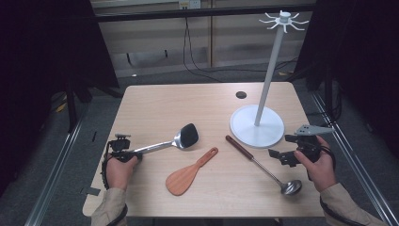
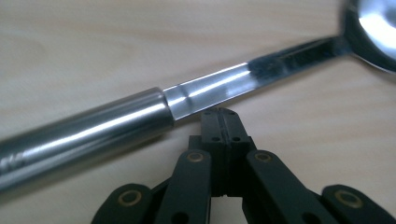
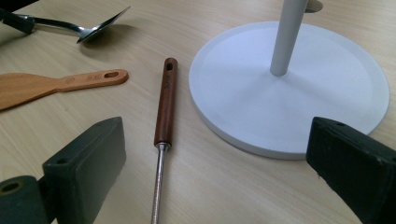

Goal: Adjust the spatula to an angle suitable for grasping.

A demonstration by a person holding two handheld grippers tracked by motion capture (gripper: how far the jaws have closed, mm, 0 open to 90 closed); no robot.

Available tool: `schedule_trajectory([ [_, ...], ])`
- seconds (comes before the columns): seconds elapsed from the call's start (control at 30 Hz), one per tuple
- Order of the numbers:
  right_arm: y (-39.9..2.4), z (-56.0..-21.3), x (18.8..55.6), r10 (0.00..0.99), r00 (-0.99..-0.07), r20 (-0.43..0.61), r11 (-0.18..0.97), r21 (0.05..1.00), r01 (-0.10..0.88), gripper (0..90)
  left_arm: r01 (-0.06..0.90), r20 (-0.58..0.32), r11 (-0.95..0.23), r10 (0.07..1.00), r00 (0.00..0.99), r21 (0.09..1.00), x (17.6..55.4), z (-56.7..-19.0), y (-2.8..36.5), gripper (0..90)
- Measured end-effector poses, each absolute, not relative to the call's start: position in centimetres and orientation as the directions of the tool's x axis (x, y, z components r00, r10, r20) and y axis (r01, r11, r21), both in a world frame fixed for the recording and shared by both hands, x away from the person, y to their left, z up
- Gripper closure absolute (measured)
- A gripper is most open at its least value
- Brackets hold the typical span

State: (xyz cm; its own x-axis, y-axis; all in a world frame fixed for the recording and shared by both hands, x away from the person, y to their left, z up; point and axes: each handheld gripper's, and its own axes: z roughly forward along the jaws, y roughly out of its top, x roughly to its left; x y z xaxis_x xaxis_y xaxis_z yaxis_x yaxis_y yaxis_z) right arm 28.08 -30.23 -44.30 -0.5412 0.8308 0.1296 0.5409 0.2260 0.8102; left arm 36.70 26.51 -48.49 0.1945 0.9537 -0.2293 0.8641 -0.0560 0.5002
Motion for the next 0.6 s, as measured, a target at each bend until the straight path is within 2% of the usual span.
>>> schedule_trajectory([
  [0.17, -30.4, -44.4, 28.0, 0.832, -0.537, 0.141, 0.214, 0.810, 0.546, 4.1, 0.860, -0.244, 0.022, 0.962, 0.120, 0.510, 39.3, -48.7, 26.5, 89.5],
  [0.6, -31.2, -45.0, 27.9, 0.830, -0.526, 0.187, 0.180, 0.803, 0.568, 4.2, 0.874, -0.247, 0.085, 0.968, 0.041, 0.478, 46.0, -48.6, 24.8, 88.1],
])
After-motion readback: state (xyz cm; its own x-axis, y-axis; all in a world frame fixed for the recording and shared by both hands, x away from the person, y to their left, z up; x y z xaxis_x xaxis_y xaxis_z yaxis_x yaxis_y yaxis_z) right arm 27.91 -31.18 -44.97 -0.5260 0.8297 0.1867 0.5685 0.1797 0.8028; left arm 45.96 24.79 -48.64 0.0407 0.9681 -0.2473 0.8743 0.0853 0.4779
